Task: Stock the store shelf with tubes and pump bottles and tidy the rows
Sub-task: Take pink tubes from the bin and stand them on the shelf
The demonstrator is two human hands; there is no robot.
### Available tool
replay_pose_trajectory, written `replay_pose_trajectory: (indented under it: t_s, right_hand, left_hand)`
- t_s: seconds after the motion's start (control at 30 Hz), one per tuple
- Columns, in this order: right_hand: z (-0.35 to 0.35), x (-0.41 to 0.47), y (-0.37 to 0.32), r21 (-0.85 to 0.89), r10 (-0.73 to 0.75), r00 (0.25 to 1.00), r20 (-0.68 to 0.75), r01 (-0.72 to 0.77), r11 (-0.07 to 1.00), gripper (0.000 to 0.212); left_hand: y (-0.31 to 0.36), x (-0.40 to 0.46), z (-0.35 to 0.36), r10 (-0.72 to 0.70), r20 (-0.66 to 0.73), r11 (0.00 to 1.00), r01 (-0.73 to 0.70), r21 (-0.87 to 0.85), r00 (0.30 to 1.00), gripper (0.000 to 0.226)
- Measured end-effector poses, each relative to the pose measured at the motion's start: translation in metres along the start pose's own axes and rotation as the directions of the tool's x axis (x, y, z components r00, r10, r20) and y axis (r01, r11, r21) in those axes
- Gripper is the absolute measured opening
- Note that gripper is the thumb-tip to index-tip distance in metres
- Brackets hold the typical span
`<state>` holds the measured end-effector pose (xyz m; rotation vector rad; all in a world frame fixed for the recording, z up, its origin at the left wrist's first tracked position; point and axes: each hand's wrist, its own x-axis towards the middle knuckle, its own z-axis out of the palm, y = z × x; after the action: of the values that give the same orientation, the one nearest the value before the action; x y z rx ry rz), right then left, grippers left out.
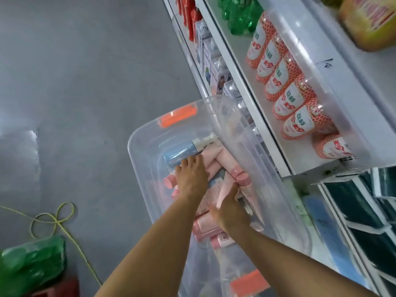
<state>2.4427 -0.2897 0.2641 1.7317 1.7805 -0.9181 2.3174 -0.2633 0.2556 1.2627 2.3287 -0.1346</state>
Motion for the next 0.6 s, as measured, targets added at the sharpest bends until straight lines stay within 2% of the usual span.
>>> replay_pose_trajectory:
  t_s: [0.1,0.2,0.27,0.33,0.37,0.43,0.5,0.6]
  right_hand:
    - [0.0,-0.003,0.007,0.026,-0.013,0.999,0.05,0.011,1.0,0.099]
    - [-0.001,-0.01,0.016,0.083,-0.007,0.995,0.099,-0.001,0.997,0.095]
    - [-0.002,-0.013,0.02,0.147,0.013,0.992,0.124,-0.031,0.989,0.092]
    - [-0.008,-0.019,0.023,0.222,0.024,0.987,0.157,-0.059,0.973,0.089]
    - [-0.014,-0.022,0.025,0.247,0.012,0.983,0.182,-0.058,0.967,0.088]
    - [-0.026,-0.032,0.03,0.273,-0.032,0.972,0.231,-0.033,0.962,0.084]
    - [-0.037,-0.043,0.037,0.312,-0.062,0.971,0.23,-0.013,0.95,0.077]
    - [-0.052,-0.071,0.047,0.451,-0.138,0.975,0.174,0.045,0.891,0.062]
  left_hand:
    - [-0.001,0.003,0.005,0.057,-0.006,0.991,-0.055,0.122,0.998,0.059]
    - [0.005,-0.002,0.001,0.016,0.079,0.988,-0.028,0.15,0.997,0.071]
    - [0.008,-0.012,-0.005,-0.036,0.132,0.997,0.027,0.067,0.991,0.061]
    - [0.006,-0.025,-0.01,-0.078,0.211,0.982,0.112,-0.153,0.974,0.047]
    - [0.005,-0.031,-0.012,-0.093,0.263,0.936,0.174,-0.306,0.96,0.043]
    - [0.003,-0.045,-0.017,-0.128,0.339,0.738,0.318,-0.595,0.932,0.039]
    - [0.004,-0.062,-0.026,-0.164,0.386,0.567,0.407,-0.717,0.908,0.035]
    - [0.007,-0.096,-0.04,-0.161,0.408,0.422,0.436,-0.795,0.899,0.034]
